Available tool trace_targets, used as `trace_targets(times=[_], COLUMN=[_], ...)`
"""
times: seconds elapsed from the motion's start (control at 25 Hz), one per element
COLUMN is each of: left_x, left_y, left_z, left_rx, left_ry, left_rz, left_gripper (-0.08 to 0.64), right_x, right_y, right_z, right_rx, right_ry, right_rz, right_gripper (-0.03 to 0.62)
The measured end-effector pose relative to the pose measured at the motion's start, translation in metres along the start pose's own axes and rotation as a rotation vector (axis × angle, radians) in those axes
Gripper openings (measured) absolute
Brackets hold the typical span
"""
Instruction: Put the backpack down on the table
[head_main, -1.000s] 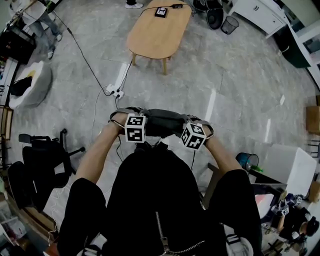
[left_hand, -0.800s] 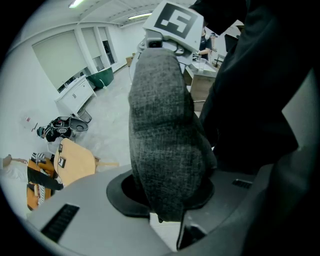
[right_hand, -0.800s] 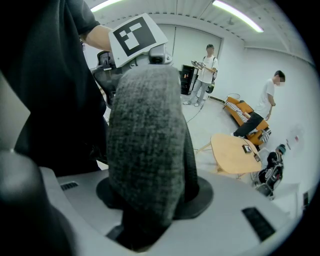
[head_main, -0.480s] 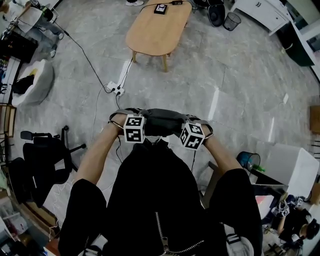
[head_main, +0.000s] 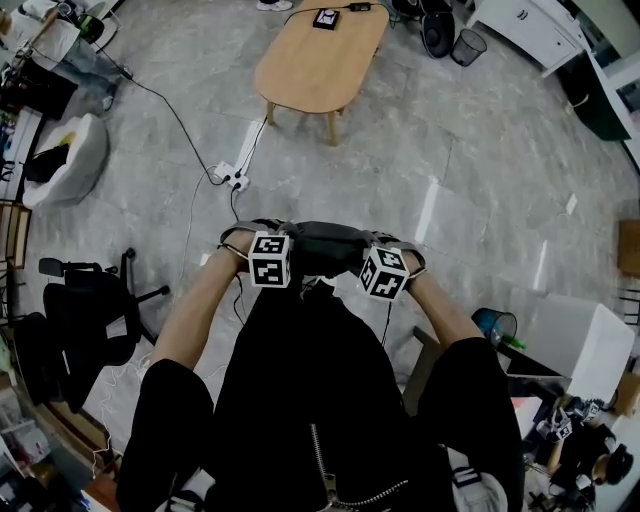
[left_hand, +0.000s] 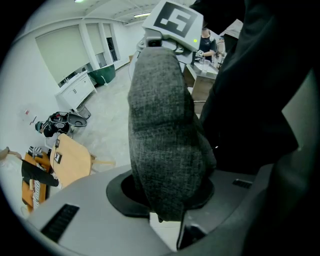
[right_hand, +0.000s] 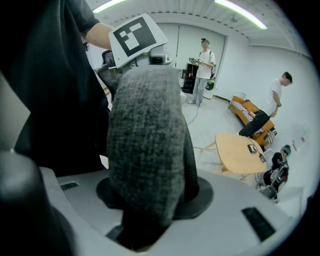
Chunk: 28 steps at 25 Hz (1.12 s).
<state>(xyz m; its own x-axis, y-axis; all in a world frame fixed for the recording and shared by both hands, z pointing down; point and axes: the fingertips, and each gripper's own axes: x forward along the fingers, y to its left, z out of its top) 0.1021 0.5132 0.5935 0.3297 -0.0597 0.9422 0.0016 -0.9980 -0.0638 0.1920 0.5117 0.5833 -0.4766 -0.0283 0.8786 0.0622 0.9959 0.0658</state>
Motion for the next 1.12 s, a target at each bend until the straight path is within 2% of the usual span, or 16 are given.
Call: trace_targets(times=[0.32,0.56,0.92,1.12], left_x=[0.006,0.004,-0.013,-0.019], left_y=[0.037,0.082,0.138,0.158], left_z=[-0.025,-0.044,-0.085,-0.092], left_rx=[0.011,0.062,0.122,0.141], left_ry=[-0.021,-0.030,-0.047,-0.065], left_rz=[-0.025,-0.032,-0.009,0.007], left_gripper=[0.120,0.120,0.120,0.120], right_x=[0.019,0.031,0.048,0.047], right_y=[-0.039,-0.079,-0.132,-0.149], right_z=[0.011,0.023,0.061,0.071], right_rx=[0.018,0.053,0.089,0.102], right_ry=[0.027,0.045,0.070,0.083], right_rz=[0.012,0.002,-0.041,-0.056], right_gripper=[0.183,0.181,0.181,0.181])
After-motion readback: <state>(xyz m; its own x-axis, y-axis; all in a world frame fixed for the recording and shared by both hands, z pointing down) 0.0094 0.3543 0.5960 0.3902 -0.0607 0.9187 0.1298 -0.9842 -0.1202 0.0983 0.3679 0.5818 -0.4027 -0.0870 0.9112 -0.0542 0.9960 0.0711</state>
